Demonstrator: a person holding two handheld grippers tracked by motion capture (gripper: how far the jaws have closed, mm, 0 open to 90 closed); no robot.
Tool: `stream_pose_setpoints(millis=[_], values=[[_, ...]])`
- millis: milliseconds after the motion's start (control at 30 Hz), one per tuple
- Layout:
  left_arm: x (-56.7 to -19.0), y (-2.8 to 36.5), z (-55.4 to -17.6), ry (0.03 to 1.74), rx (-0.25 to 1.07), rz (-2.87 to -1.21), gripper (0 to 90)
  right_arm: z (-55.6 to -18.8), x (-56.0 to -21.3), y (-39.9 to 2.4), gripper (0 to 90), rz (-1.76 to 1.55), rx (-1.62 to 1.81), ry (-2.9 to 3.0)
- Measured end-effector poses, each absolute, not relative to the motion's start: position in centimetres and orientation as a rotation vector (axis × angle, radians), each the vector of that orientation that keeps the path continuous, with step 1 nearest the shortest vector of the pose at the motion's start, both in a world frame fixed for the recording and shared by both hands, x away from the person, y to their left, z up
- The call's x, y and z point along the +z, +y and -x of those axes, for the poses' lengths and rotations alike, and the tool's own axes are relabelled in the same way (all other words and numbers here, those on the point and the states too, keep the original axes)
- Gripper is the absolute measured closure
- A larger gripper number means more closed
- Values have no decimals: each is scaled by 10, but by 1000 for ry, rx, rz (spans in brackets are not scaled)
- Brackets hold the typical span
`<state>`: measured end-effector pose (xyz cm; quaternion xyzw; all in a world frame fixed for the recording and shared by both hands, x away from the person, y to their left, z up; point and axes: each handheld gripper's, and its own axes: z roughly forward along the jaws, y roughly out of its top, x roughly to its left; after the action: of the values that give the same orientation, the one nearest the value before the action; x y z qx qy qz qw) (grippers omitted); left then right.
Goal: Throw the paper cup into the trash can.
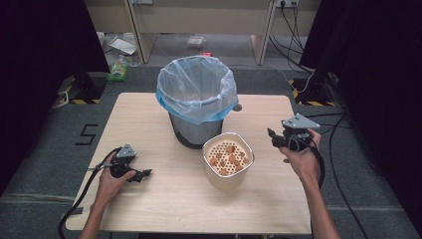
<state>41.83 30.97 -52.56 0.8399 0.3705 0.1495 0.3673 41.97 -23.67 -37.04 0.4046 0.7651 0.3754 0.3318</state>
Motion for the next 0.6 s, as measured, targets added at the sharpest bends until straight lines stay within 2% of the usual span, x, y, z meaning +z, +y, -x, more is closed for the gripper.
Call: stream_pose_setpoints(millis=[33,600], values=[[-526,310,-418,952,384,-2158,0,-416,-383,-241,429,-1077,975,2008],[-526,309,-418,952,384,-2158,0,-392,-451,-245,408,-1168,950,2066]])
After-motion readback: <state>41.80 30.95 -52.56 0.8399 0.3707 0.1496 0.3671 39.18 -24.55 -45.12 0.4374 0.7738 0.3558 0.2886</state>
